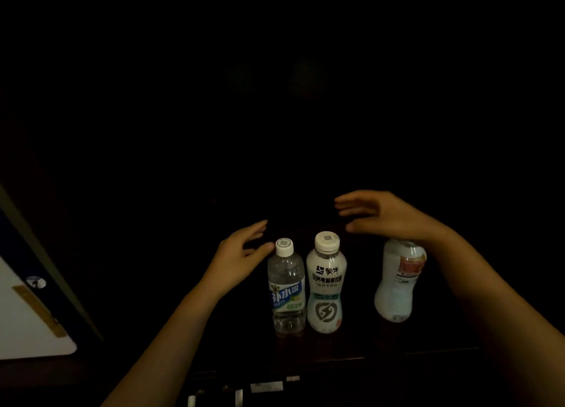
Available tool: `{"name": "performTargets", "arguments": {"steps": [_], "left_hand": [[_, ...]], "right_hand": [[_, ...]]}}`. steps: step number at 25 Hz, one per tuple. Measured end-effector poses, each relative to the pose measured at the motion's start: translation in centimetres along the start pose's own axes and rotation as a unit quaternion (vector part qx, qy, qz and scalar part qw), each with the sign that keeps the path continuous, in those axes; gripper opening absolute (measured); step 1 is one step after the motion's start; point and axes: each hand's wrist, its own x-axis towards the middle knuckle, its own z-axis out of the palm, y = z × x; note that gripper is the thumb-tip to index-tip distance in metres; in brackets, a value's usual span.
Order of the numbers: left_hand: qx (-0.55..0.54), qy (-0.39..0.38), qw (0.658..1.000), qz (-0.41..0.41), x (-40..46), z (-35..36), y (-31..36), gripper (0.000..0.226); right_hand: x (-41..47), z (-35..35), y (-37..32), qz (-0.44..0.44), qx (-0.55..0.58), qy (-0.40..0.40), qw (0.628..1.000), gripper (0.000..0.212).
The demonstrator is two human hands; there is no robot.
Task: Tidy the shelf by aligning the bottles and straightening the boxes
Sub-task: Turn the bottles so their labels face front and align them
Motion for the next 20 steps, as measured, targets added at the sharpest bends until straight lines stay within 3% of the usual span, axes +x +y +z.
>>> {"name": "performTargets", "arguments": {"steps": [3,6,9,13,18,20], "left_hand": [[0.137,0.055,0.986,-0.081,-2.5,0.6,-5.3,0.053],[0.297,-0.006,0.938,-0.179,-4.3,3.2,-9.2,0.056],[0.389,-0.036,0.895,-0.217,-5.4,6.0,-11.4,0.058],[0.438,-0.043,0.865,-0.24,-5.9,7.4,-13.1,0.059],[0.426,-0.044,0.874,-0.229,-5.9,7.4,-13.6,0.059],[0.424,-0.048,0.875,-0.228,-6.0,7.2,-13.6,0.06]], "right_hand": [[-1.7,-3.5,1.6,0.032,-0.218,0.141,0.965,0.042],[-3.1,-4.0,3.2,0.082,-0.263,0.139,0.951,0.04],[-3.6,-3.1,3.9,0.09,-0.275,0.124,0.949,0.038],[-3.8,-2.7,4.8,0.109,-0.295,0.127,0.941,0.028],[-3.7,-2.5,4.9,0.114,-0.286,0.142,0.941,0.034],[-3.9,-3.2,4.7,0.098,-0.249,0.1,0.958,0.038]]}}
